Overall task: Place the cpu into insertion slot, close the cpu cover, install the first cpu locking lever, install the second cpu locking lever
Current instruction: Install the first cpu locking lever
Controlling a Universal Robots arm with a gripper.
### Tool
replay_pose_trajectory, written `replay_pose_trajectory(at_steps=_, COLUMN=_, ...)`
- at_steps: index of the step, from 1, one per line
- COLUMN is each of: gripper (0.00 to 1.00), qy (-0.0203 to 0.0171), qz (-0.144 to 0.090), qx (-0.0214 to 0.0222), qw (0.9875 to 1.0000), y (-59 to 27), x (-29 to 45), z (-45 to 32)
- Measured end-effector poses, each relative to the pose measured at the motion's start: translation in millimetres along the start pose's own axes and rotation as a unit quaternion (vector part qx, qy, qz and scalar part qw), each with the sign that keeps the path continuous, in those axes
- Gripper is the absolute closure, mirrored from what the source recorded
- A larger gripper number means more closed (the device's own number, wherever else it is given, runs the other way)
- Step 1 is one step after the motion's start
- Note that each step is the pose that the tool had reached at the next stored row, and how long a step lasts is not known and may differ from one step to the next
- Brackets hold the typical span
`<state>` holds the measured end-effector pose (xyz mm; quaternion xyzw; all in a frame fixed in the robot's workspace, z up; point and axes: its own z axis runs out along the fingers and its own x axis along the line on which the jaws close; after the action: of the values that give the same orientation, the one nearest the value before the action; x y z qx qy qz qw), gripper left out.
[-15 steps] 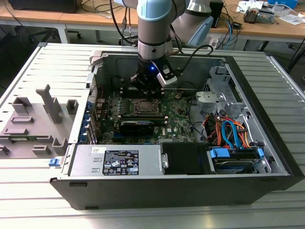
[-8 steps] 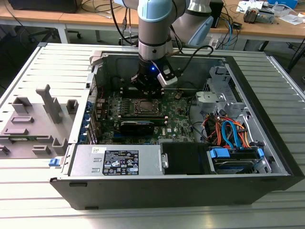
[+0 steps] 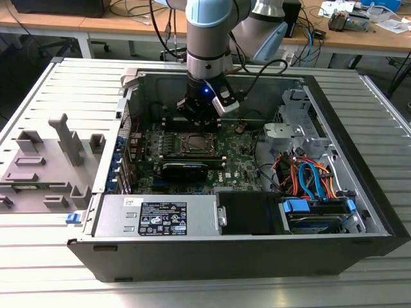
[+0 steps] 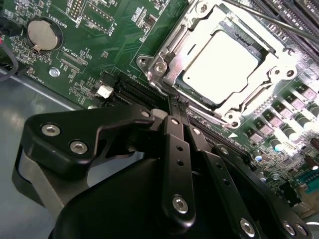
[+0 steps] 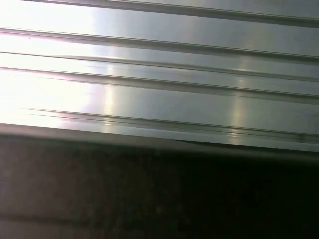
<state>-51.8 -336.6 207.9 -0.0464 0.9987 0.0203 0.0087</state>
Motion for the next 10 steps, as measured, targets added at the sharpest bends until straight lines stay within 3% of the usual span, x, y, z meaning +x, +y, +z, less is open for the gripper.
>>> replay_pose_trajectory(at_steps=7, gripper=0.89, qy=0.0001, qz=0.000, qx=0.0004, qw=1.0000, y=-9.2, x=0.8, z=-2.8)
replay_pose_trajectory(at_steps=10, gripper=0.89, qy=0.0003, qz=0.000, qx=0.0025, qw=1.0000, y=-13.6, x=1.3, z=-3.1)
